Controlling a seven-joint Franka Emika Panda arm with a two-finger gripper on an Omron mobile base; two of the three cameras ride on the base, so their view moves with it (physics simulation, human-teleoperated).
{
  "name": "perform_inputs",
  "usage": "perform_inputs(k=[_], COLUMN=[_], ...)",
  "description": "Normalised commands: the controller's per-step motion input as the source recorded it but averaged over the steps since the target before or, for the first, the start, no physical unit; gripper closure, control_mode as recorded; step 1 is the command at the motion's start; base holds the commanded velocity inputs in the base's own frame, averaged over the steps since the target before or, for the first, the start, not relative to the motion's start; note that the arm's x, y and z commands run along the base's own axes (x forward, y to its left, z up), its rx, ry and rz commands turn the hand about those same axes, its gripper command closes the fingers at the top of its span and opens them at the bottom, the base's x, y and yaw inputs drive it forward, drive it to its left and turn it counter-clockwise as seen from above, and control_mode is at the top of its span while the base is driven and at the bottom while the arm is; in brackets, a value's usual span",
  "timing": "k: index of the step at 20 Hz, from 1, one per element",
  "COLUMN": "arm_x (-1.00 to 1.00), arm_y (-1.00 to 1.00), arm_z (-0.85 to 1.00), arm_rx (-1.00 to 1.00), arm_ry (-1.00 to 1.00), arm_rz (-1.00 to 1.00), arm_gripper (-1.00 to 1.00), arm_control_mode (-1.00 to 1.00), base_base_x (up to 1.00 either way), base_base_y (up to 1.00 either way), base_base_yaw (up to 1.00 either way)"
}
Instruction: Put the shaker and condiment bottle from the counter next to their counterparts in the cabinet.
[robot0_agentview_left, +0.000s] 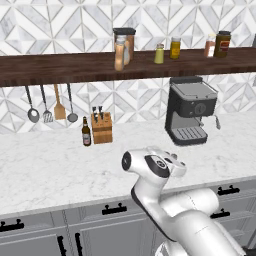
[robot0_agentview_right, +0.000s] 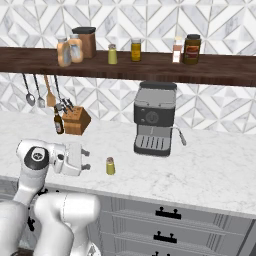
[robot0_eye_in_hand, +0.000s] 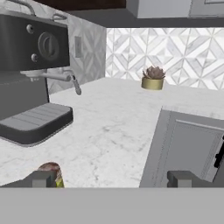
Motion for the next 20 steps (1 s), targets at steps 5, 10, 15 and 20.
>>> perform_inputs(k=[5, 10, 15, 20], arm_x=[0.19, 0.21, 0.21, 0.04], arm_y=[-0.03, -0.05, -0.09, -0.06], arm_z=[-0.28, -0.12, -0.10, -0.10], arm_rx=[-0.01, 0.00, 0.00, 0.00], arm_ry=[0.01, 0.02, 0.00, 0.00], arm_rz=[-0.01, 0.00, 0.00, 0.00], arm_gripper=[-1.00, -1.00, -1.00, -1.00], arm_control_mode=[-1.00, -1.00, -1.00, -1.00], base_base_x=[0.00, 0.00, 0.00, 0.00], base_base_y=[0.00, 0.00, 0.00, 0.00], base_base_yaw=[0.00, 0.00, 0.00, 0.00])
